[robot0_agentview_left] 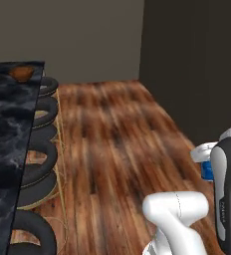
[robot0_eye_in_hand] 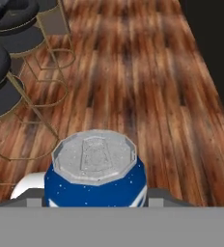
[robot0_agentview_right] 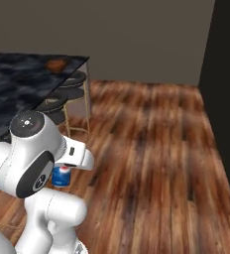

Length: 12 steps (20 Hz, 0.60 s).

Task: Open the fridge, grab two sodas, and place both sodas inside the bowl with ice on the dining counter.

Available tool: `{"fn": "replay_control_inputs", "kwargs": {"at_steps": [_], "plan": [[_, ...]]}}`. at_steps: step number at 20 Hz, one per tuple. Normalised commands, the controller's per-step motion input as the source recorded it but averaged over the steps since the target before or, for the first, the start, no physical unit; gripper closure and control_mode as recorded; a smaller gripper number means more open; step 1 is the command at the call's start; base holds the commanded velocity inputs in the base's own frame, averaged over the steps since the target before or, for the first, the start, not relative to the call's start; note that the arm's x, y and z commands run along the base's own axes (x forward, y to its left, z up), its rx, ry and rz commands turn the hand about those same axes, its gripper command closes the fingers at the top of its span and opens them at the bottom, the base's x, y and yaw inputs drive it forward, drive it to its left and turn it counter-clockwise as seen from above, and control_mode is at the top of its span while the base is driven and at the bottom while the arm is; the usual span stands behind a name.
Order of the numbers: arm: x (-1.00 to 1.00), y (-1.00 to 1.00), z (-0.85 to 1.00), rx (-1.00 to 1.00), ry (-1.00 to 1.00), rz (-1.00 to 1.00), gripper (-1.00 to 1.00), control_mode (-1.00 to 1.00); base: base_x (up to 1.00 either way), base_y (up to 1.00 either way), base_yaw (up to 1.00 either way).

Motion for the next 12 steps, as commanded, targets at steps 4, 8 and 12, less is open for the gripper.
{"fn": "replay_control_inputs", "kwargs": {"at_steps": [4,8,12], "plan": [[0.00,0.00,0.00,0.00,0.00,0.00,1.00,1.00,1.00,-0.54,0.26],[0.00,0.00,0.00,0.00,0.00,0.00,1.00,1.00,1.00,-0.55,0.26],[0.00,0.00,0.00,0.00,0.00,0.00,1.00,1.00,1.00,-0.53,0.27]]}}
